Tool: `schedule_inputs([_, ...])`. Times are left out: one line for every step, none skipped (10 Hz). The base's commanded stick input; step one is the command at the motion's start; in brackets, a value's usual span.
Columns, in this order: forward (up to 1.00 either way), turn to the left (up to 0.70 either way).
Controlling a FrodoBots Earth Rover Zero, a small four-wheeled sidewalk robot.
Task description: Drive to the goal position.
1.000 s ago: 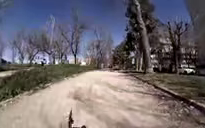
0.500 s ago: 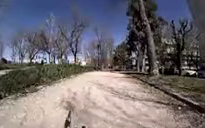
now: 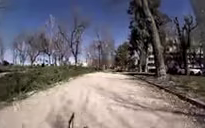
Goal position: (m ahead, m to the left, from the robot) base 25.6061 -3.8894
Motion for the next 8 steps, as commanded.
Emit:
schedule_inputs([0.98,0.0])
schedule_inputs([0.98,-0.05])
schedule_inputs([0.98,-0.14])
schedule_inputs([0.98,-0.29])
schedule_inputs([0.98,-0.34])
schedule_inputs([0.98,-0.35])
schedule_inputs([0.98,-0.35])
schedule_inputs([0.98,-0.35])
